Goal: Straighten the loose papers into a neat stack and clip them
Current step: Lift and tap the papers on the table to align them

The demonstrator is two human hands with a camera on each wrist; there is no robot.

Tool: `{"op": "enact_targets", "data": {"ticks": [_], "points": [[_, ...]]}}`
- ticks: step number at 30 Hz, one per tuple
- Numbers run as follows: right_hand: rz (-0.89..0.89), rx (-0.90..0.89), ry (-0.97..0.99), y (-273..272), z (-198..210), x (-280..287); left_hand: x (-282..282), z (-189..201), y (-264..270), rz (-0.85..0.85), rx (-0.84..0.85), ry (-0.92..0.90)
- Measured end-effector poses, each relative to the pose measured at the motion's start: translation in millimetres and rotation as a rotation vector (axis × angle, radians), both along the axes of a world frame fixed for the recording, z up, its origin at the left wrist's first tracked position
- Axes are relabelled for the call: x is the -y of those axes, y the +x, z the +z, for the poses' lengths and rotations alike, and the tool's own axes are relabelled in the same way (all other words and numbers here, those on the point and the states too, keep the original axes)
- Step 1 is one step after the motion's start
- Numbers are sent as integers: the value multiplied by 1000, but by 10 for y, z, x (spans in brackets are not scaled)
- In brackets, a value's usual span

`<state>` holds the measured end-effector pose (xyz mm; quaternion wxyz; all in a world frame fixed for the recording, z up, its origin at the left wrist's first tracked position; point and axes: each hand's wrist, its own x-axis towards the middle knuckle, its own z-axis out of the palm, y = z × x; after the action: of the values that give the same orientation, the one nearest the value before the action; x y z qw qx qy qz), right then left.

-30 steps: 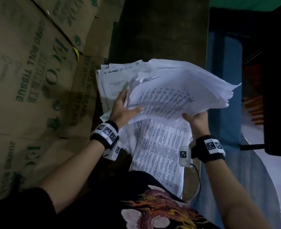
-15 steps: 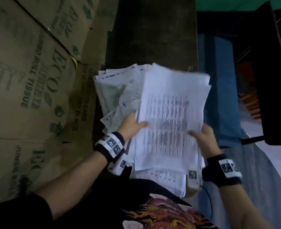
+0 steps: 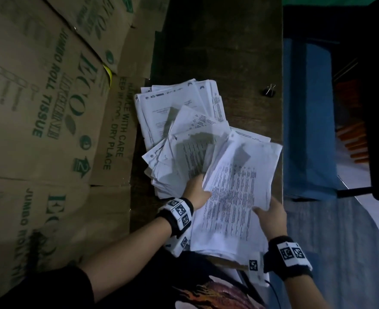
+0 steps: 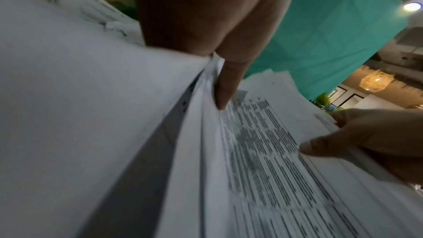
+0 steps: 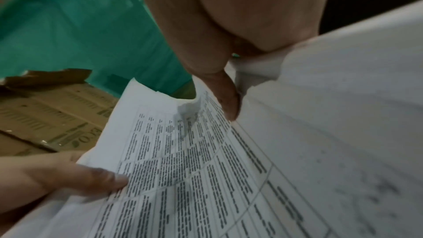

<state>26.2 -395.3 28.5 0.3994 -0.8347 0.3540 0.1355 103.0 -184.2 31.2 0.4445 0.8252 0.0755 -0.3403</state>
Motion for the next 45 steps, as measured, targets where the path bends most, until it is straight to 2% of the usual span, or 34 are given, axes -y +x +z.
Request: {"op": "enact_targets", "data": {"ticks": [5, 8, 12, 14, 16, 20, 23, 27, 29, 32, 33, 35, 38, 41, 45], "points": [[56, 164, 22, 337, 319, -92, -104, -15, -25, 314, 100, -39], [166, 28, 27, 655, 198, -61, -191, -121, 41, 446, -9, 2], [491, -188, -204, 1061, -115, -17, -170, -214, 113, 443, -100, 106], [551, -217, -256, 1179, -161, -38, -140, -187, 144, 479, -114, 90], [584, -176, -235, 1278, -183, -92, -132, -172, 177, 545, -88, 29], [511, -118, -87, 1426, -97, -132, -110, -189, 156, 702, -47, -148], [602, -73, -101, 1637, 63, -52, -73, -263, 91, 760, -160, -292], [789, -148, -186, 2085, 265, -91, 21, -307, -14, 756, -403, -410], [880, -176, -251, 2322, 260, -216, 47, -312, -17, 747, -453, -380], [1031, -242, -384, 2743, -394, -90, 105, -292, 14, 720, -411, -186], [1067, -278, -402, 2770, -410, -141, 126, -282, 8, 662, -408, -61], [1096, -298, -396, 2660, -81, -406, 148, -255, -34, 593, -433, 67], [1085, -293, -382, 2635, -84, -397, 130, -276, -116, 660, -390, 12], [1088, -256, -381, 2518, -138, -349, 117, -516, -258, 740, -335, -25], [1024, -161, -331, 2322, -293, -209, 86, -302, -336, 933, -326, 45]]}}
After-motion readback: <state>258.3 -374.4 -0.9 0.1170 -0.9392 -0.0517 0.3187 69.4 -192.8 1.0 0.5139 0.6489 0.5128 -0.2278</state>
